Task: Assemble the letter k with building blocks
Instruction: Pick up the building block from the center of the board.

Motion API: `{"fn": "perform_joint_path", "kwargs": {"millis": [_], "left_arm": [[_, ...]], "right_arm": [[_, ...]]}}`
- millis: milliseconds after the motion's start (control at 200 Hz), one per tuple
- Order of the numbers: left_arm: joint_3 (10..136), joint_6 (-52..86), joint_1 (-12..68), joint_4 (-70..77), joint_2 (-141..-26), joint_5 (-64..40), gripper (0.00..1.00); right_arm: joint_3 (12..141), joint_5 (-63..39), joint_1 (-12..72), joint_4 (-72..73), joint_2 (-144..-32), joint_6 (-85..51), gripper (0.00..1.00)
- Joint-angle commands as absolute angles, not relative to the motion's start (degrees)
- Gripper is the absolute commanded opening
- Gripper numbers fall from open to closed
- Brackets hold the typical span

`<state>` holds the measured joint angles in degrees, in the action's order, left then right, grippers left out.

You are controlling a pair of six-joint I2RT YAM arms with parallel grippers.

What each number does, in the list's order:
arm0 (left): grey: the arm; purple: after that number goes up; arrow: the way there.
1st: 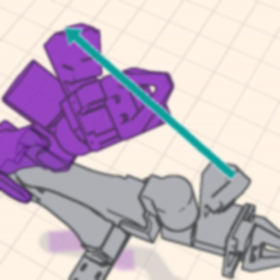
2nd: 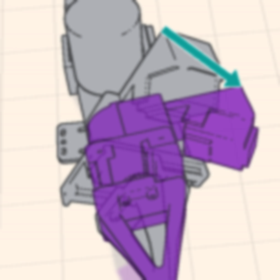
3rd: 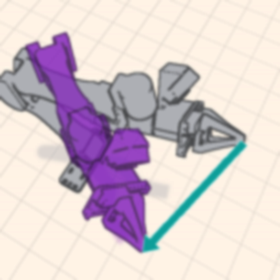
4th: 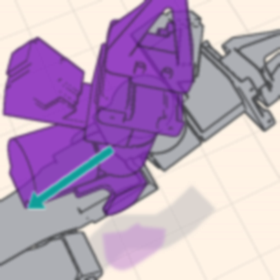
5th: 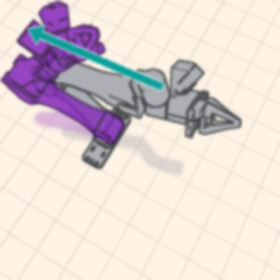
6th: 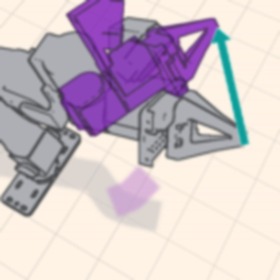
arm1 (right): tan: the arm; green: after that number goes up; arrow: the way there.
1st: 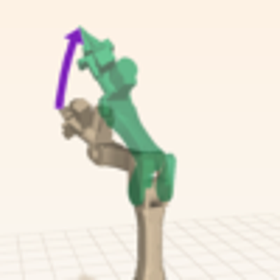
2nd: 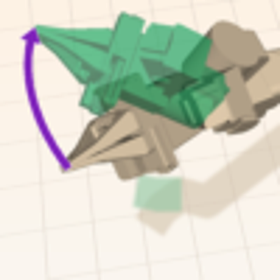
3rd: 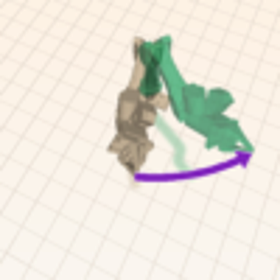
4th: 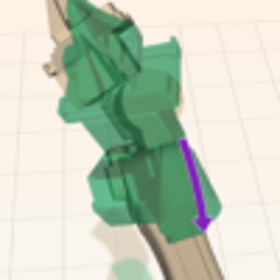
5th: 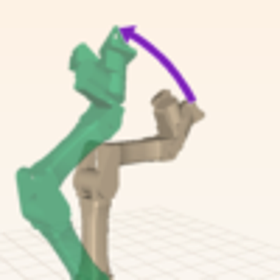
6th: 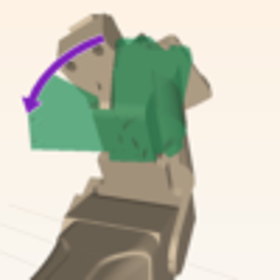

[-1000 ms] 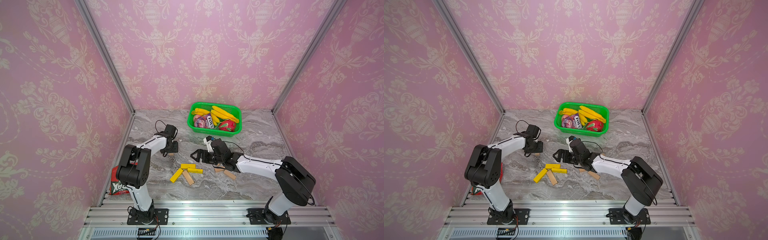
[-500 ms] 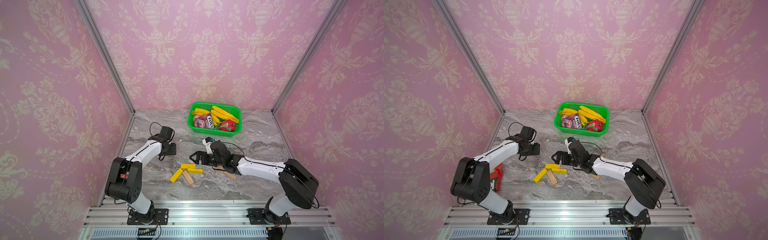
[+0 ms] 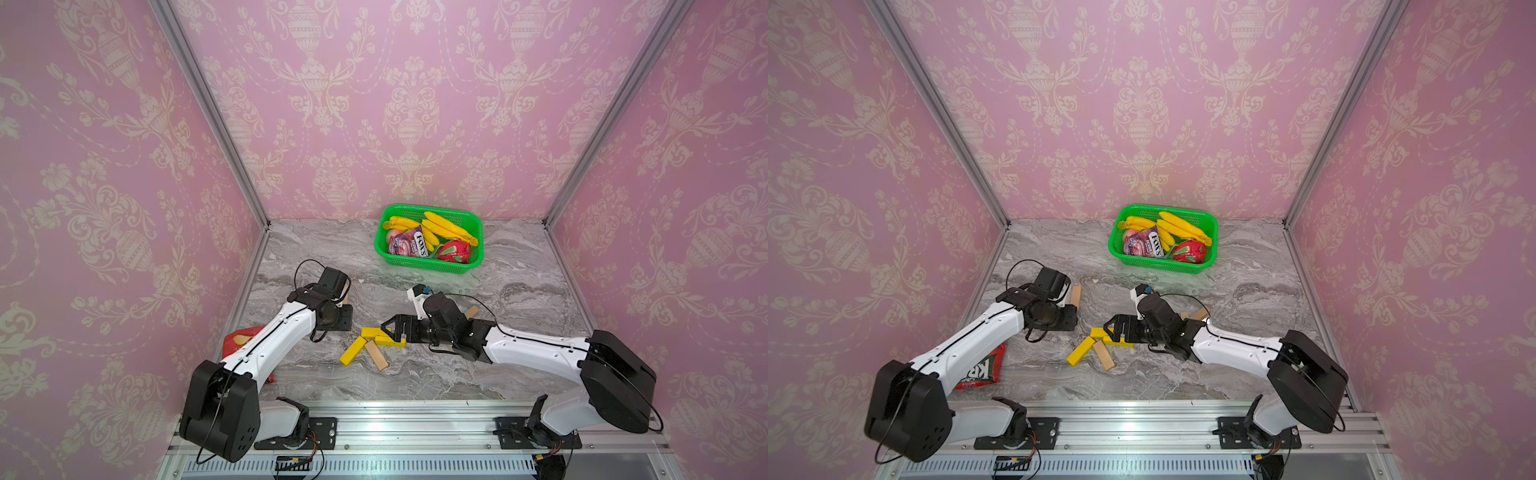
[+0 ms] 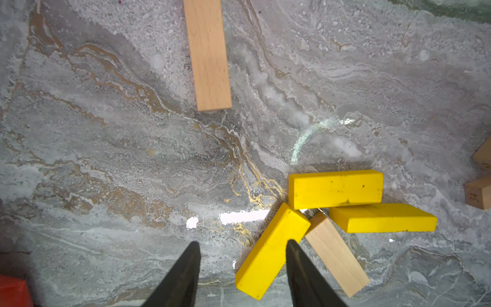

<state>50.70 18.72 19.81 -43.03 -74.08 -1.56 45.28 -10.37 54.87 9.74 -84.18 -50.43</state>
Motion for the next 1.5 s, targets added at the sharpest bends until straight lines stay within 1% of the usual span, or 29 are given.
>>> {"fn": "perform_joint_path", "kwargs": {"millis": [0,145,245,375,555,715,1056,1491], "left_arm": [[48.1,21.2,21.5,-45.2,-70.7,-0.4,0.54],[46.2,22.8,25.9,-45.0,-69.0,2.6,0.54],[44.8,24.8,27.2,-43.6,-69.9,1.3,0.53],[42.4,27.4,29.9,-42.3,-69.7,3.0,0.52],[38.9,28.6,32.5,-40.1,-68.5,2.5,0.52],[36.9,29.5,32.9,-38.6,-68.7,3.5,0.53],[35.1,27.9,33.2,-35.0,-70.1,3.5,0.58],[36.4,27.4,33.2,-33.1,-75.2,4.9,0.62]], "right_arm": [[43.4,-7.7,56.5,7.9,-81.6,-52.1,1.0],[41.0,-6.4,57.4,7.6,-79.9,-53.4,1.0],[39.8,-6.1,57.8,7.5,-79.2,-53.8,1.0],[38.5,-4.8,58.5,7.3,-77.4,-54.1,1.0],[36.8,-3.2,58.8,7.2,-75.4,-54.7,1.0],[38.0,-3.7,59.2,6.4,-75.8,-54.6,1.0],[36.8,-2.4,60.3,7.9,-75.8,-55.5,1.0],[37.5,-2.7,60.3,8.2,-76.8,-55.1,1.0]]}}
